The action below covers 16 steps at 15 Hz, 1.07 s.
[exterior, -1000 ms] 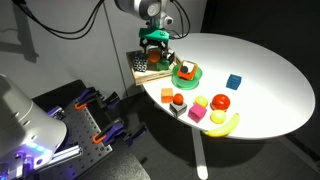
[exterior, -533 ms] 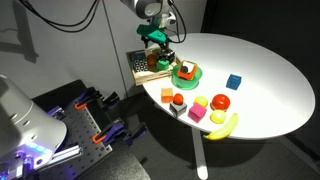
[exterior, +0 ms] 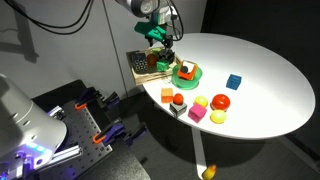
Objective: Lift the orange plush toy from the table and put it on the wooden tray
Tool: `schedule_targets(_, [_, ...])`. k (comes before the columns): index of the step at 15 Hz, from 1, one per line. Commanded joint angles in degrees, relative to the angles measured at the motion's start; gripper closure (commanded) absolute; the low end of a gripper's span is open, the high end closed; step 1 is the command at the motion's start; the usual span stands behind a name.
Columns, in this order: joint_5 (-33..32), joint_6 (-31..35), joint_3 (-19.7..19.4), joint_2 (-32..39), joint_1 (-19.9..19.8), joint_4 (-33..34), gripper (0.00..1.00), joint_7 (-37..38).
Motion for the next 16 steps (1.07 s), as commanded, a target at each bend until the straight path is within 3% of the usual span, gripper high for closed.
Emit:
schedule_targets(1, [-6.66, -2.42, -6.10, -5.17, 4.41, -3.50, 0.00, 9.49])
schedule_targets(5, [-15.09, -10.72, -11.61, -8.88, 8.11, -4.08, 0.00, 19.14])
schedule_targets(10, [-15.74, -24.39, -10.89, -13.37, 7.33, -3.31, 0.00, 19.82])
schedule_targets(16, [-14.91, -32.77, -10.19, -18.88, 7.03, -3.78, 0.00, 18.71])
